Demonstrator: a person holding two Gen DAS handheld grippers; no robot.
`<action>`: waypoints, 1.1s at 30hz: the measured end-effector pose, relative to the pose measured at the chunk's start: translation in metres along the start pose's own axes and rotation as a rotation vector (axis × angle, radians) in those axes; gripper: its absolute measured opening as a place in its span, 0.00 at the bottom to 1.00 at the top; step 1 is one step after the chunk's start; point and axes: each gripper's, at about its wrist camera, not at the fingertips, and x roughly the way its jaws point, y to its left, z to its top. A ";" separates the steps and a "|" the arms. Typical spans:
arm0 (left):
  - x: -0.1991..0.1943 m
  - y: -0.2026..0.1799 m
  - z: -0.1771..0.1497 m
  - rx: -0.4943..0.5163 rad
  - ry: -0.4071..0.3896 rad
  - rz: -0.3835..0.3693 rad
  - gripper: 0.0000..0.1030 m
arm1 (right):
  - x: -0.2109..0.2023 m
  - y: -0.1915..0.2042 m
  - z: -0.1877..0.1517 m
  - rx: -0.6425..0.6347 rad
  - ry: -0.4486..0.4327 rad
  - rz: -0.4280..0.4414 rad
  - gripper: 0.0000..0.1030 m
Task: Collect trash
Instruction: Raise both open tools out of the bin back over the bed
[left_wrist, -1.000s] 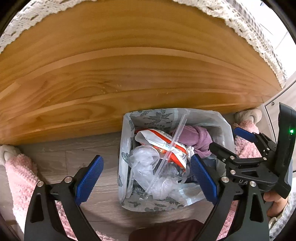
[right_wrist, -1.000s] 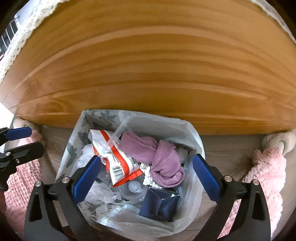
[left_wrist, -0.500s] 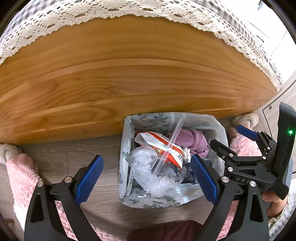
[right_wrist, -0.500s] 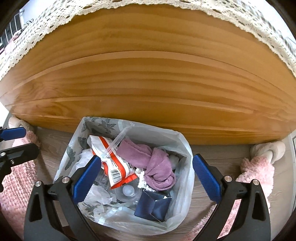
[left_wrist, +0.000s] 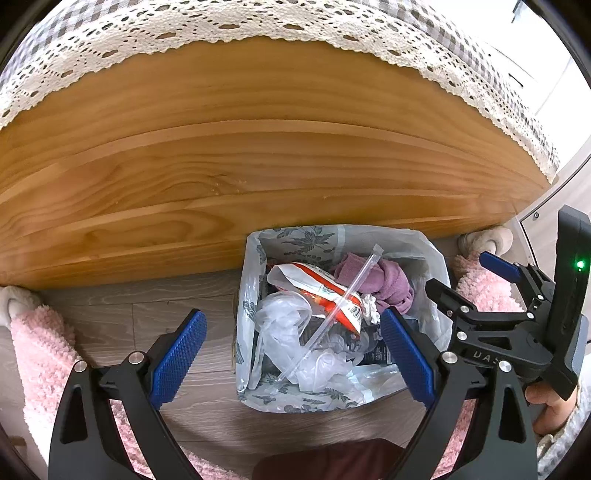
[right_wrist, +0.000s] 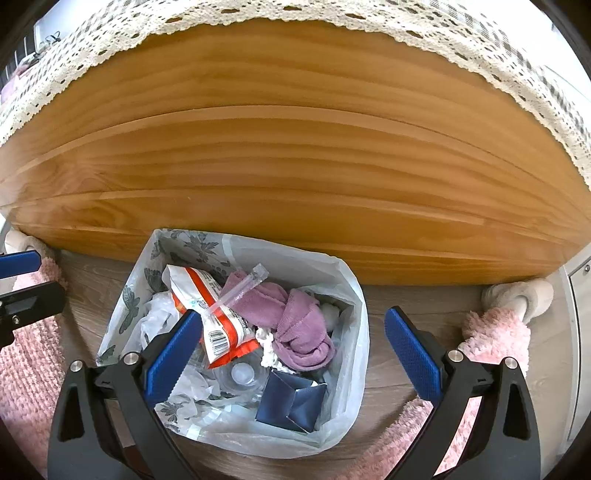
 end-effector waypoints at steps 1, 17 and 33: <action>0.000 0.000 0.000 -0.001 -0.002 0.000 0.89 | -0.001 0.000 0.000 0.002 -0.001 -0.002 0.92; -0.017 0.003 0.003 0.006 -0.044 -0.003 0.89 | -0.025 -0.008 0.003 0.026 -0.051 -0.024 0.92; -0.080 -0.012 0.036 0.065 -0.227 -0.044 0.89 | -0.081 -0.014 0.033 0.023 -0.198 -0.024 0.92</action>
